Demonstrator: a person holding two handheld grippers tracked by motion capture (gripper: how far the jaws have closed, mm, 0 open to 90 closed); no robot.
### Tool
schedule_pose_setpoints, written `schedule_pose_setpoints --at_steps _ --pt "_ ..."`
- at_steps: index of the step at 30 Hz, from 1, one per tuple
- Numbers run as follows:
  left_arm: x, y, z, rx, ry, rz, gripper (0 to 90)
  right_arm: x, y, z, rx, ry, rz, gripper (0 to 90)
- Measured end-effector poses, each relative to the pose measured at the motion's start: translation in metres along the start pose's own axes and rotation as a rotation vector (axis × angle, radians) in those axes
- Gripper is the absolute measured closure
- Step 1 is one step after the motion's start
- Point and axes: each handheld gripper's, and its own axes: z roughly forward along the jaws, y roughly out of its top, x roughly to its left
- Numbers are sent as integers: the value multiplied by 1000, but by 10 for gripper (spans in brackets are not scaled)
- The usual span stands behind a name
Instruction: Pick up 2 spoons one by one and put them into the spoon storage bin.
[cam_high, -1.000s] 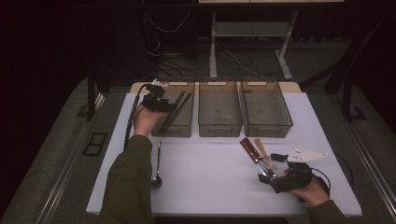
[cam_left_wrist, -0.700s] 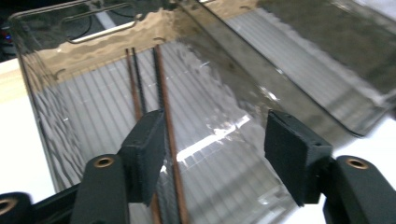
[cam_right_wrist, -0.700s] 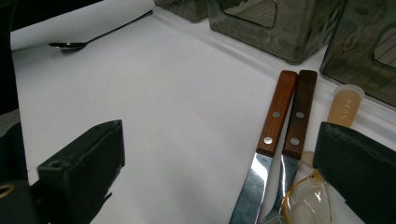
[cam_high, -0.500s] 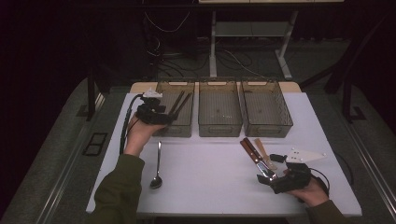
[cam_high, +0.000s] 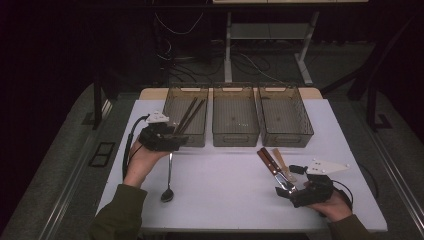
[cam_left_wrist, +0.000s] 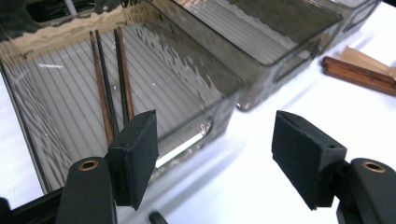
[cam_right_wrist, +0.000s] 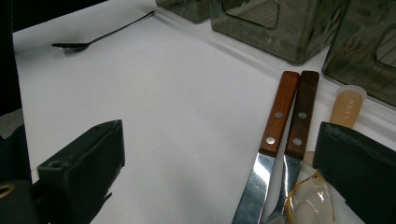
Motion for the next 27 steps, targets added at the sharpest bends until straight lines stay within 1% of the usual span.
schedule_pose_setpoints --at_steps 3,7,9,13,16,20,22,23,24,27 --pt "-3 -9 -4 -2 1 -7 326 0 0 0 2 0 -2 24" --pt "-6 -22 -9 7 14 -1 368 0 0 0 3 1 -3 24" --pt "-7 -29 -11 14 19 2 409 1 0 0 4 0 -5 24" --pt "-10 -46 -16 51 39 27 514 1 0 -1 1 0 -4 24" --pt "-10 -59 -23 71 27 26 637 1 0 -1 2 -1 -4 24" --pt "-11 -76 -29 100 -14 25 780 2 0 0 5 1 -10 24" --pt "-12 -83 -32 119 -27 29 831 2 0 0 3 -1 -12 24" --pt "-13 -86 -34 125 -39 38 860 2 0 0 2 -1 -12 24" --pt "-13 -90 -35 130 -49 33 887 2 0 0 3 -2 -11 24" --pt "-16 -101 -39 160 -70 34 890 1 0 0 4 -2 -9 24"
